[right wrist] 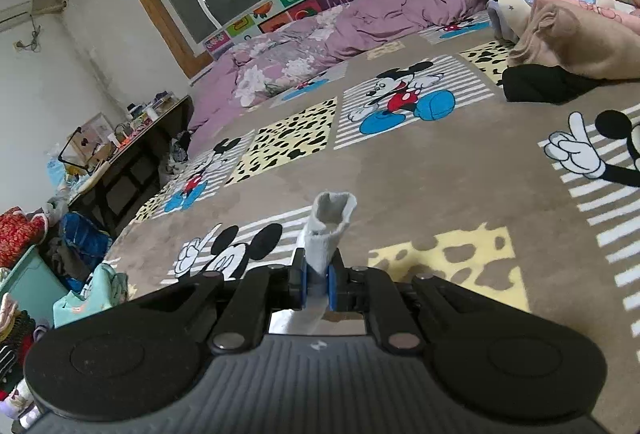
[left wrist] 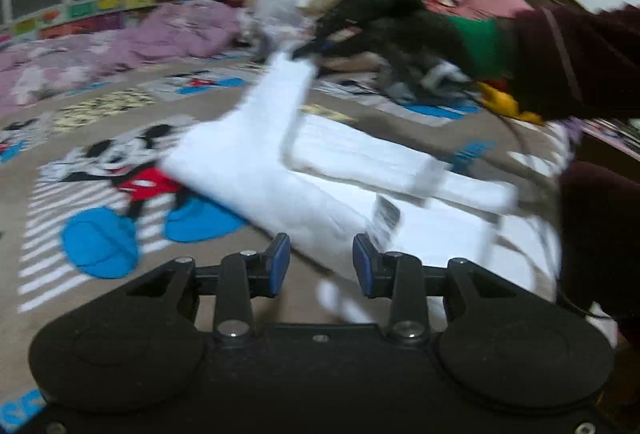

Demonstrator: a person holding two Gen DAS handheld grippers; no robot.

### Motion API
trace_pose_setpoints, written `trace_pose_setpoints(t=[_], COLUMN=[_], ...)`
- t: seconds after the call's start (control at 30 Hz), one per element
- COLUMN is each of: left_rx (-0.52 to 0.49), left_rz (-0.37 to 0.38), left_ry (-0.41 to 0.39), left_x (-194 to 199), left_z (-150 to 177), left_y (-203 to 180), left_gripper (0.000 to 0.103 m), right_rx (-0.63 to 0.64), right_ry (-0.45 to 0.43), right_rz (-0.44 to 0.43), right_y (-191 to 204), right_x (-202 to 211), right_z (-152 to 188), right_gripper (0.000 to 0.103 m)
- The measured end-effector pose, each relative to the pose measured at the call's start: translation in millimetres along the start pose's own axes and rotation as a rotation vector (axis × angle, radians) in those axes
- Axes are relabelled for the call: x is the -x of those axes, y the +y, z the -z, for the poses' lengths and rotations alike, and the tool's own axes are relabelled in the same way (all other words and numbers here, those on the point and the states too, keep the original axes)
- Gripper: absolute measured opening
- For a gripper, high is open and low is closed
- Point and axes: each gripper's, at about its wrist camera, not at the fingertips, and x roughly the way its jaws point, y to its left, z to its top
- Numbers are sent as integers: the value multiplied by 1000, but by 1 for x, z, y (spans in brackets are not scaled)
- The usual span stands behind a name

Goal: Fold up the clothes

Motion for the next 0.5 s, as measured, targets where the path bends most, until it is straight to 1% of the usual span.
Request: trace_pose_setpoints(t=[0.2,0.23,0.5], left_rx=[-62,-65,-78], left_rz=[82,88,91], left_ry=[59,61,76], left_x=[-21,-24,-40], left_z=[-2,-2,-5], left_y=[-22,-25,-34], left_gripper=[32,31,31], right_rx=[8,8,-9], right_ry=[-3,-2,6], right_rz=[7,6,-12], right_y=[2,2,-4], right_x=[-3,-3,-7], right_z=[-5,-5,-2], right_gripper=[12,12,12])
